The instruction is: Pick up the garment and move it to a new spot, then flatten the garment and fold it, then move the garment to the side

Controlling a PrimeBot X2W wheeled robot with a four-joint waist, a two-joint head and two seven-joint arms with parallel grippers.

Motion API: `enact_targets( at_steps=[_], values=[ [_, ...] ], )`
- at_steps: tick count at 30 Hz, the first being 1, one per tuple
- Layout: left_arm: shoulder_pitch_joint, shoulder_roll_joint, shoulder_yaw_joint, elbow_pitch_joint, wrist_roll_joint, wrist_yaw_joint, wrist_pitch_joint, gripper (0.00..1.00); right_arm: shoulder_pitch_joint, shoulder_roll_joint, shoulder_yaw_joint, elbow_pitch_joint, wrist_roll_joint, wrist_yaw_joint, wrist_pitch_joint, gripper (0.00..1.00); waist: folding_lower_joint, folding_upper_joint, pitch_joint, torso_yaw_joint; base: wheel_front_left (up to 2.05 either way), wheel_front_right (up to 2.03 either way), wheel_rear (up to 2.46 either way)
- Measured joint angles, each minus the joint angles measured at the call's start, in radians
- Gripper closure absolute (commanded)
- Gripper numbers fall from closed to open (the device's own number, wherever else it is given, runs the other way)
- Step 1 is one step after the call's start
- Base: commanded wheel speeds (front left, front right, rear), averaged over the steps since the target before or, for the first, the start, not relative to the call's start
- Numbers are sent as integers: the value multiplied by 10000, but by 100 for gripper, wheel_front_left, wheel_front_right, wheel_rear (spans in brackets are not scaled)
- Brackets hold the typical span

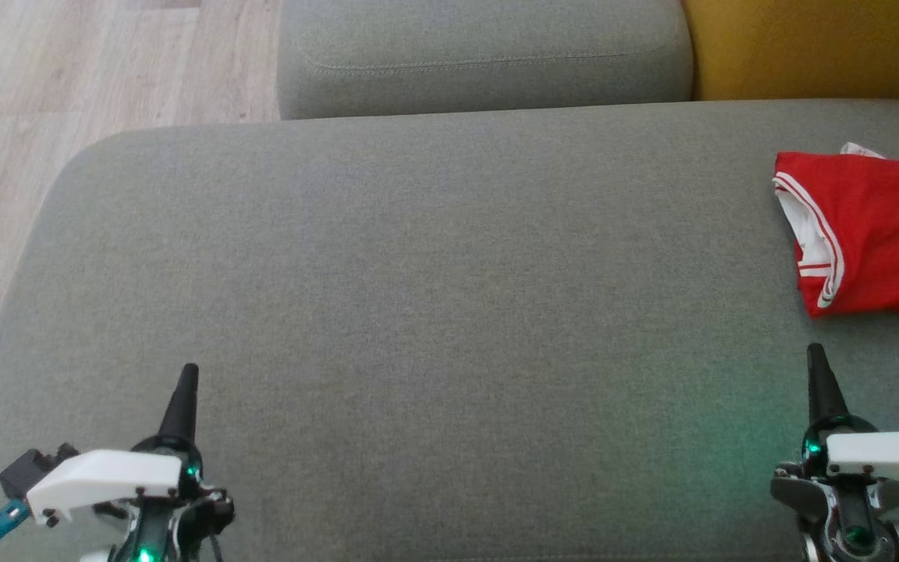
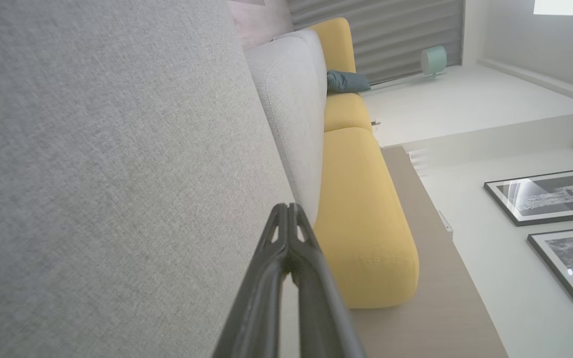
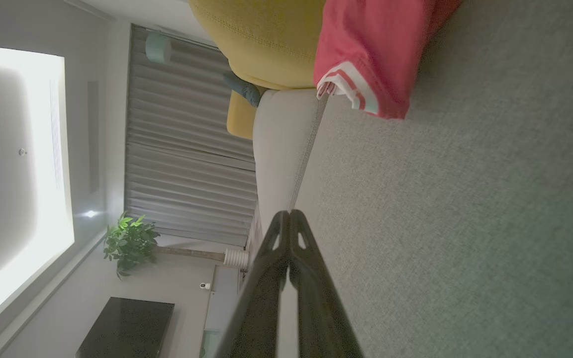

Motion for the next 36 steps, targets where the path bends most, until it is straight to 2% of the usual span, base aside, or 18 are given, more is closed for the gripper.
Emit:
enact_targets(
  at_steps=[25, 36],
  values=[
    [-202, -46, 782, -123, -2472, -410, 662, 100, -208, 0, -318, -134, 2731, 0, 543, 100, 0, 0, 60, -30, 0, 0, 0],
    [-203, -50, 826, -130, -2541, -410, 692, 100, -208, 0, -326, -138, 2807, 0, 541, 100, 0, 0, 60, -30, 0, 0, 0]
  ],
)
